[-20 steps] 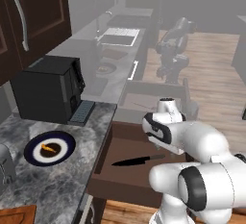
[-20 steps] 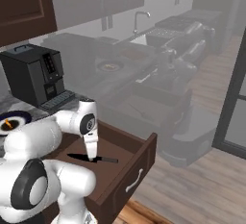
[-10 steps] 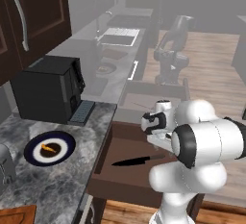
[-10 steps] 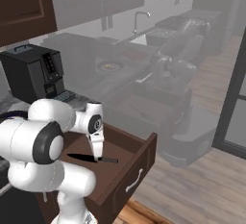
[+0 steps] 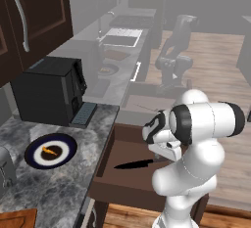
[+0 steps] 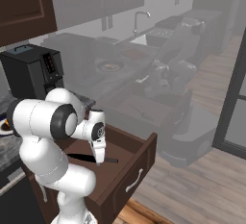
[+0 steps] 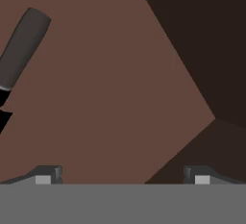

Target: Pick up the knife from the drawer and place it on the cutting board. Then place the meat from the plate to the cutting board.

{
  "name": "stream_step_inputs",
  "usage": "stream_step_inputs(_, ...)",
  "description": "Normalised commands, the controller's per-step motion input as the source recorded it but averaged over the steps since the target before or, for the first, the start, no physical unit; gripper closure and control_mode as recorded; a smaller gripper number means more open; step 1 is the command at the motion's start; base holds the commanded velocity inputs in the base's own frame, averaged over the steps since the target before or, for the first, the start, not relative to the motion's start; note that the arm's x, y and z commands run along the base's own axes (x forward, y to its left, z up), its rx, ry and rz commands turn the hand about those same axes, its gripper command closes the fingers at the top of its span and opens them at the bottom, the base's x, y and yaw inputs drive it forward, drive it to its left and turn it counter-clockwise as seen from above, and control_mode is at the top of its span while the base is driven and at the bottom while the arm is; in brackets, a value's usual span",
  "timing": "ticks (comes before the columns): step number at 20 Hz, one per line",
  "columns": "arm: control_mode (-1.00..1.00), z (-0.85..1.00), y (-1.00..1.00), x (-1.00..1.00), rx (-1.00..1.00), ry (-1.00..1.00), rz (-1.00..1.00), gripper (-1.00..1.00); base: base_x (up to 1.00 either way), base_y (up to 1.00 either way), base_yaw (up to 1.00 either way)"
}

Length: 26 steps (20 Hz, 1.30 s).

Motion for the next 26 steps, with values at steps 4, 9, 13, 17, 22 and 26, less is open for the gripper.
stream_step_inputs(4, -1.00, -0.29, 0.00, 0.18, 0.00, 0.00, 0.00, -1.00, 0.00, 0.00, 0.00)
stream_step_inputs(9, -1.00, -0.20, 0.00, 0.17, 0.00, 0.00, 0.00, -1.00, 0.00, 0.00, 0.00)
stream_step_inputs(13, -1.00, -0.16, 0.00, 0.22, 0.00, 0.00, 0.00, -1.00, 0.00, 0.00, 0.00)
stream_step_inputs(17, -1.00, -0.08, 0.00, 0.22, 0.00, -0.02, -0.01, -1.00, 0.00, 0.00, 0.00)
stream_step_inputs(22, -1.00, -0.15, 0.00, 0.26, 0.00, -0.02, -0.04, -1.00, 0.00, 0.00, 0.00)
stream_step_inputs(26, -1.00, -0.27, 0.00, 0.23, 0.00, 0.00, -0.04, -1.00, 0.00, 0.00, 0.00)
